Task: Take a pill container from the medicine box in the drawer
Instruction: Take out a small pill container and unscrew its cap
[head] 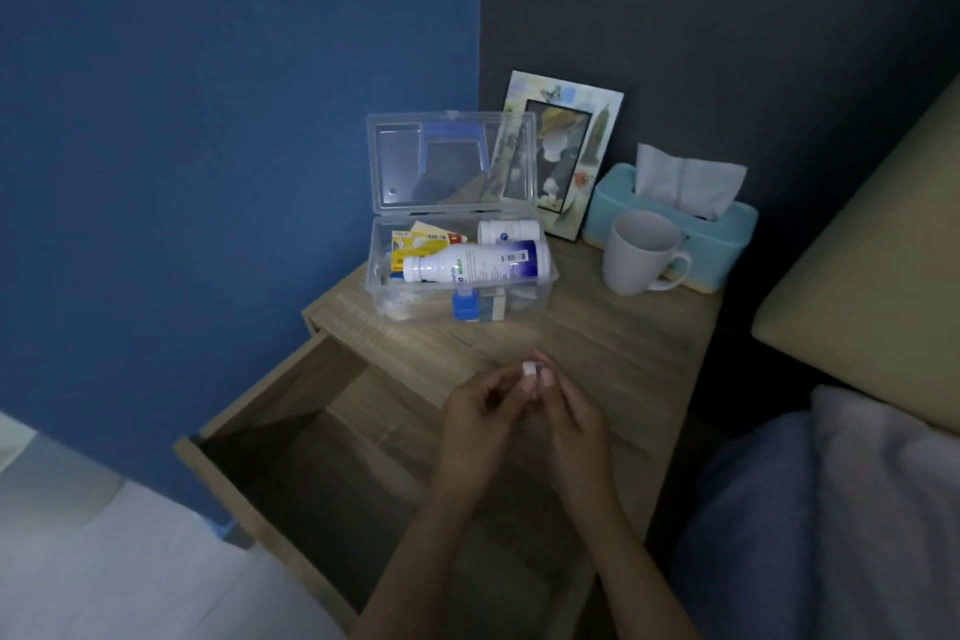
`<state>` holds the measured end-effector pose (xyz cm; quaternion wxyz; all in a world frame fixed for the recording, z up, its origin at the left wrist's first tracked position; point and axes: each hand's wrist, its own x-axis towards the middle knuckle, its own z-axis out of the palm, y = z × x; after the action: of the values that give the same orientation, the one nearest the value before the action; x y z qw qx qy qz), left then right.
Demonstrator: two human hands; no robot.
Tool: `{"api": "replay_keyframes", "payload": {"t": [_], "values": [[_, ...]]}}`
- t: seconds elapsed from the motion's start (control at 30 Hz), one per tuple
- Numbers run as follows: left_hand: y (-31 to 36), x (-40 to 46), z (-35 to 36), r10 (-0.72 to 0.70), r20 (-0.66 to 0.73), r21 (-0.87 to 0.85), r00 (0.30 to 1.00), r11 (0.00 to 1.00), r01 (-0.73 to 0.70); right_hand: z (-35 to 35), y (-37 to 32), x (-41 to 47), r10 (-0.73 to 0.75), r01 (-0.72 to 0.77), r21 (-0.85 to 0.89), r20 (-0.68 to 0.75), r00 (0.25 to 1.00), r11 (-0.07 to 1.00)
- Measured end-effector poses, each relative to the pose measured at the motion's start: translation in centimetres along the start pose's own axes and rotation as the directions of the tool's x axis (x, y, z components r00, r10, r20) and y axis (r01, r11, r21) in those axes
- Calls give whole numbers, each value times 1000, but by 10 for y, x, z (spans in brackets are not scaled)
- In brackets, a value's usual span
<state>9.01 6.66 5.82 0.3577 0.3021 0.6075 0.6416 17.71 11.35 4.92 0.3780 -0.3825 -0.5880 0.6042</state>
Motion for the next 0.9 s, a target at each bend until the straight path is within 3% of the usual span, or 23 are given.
{"api": "replay_keyframes", "payload": {"t": [0.23, 0.4, 0.7, 0.9], "values": [[-17, -11, 13, 118, -13, 351, 993, 930, -106, 0, 6, -17, -20, 12, -73, -107, 994, 997], [-18, -11, 14, 129, 17, 485, 991, 866, -121, 2, 13, -20, 4, -11, -46, -144, 990, 999], [-19, -11, 9, 161, 82, 457, 984, 871, -181, 4, 14, -22, 44, -44, 7, -187, 981, 999], [-19, -13, 7, 152, -14, 445, 988, 886, -130, 4, 14, -24, 38, -41, -15, -146, 988, 999]]}}
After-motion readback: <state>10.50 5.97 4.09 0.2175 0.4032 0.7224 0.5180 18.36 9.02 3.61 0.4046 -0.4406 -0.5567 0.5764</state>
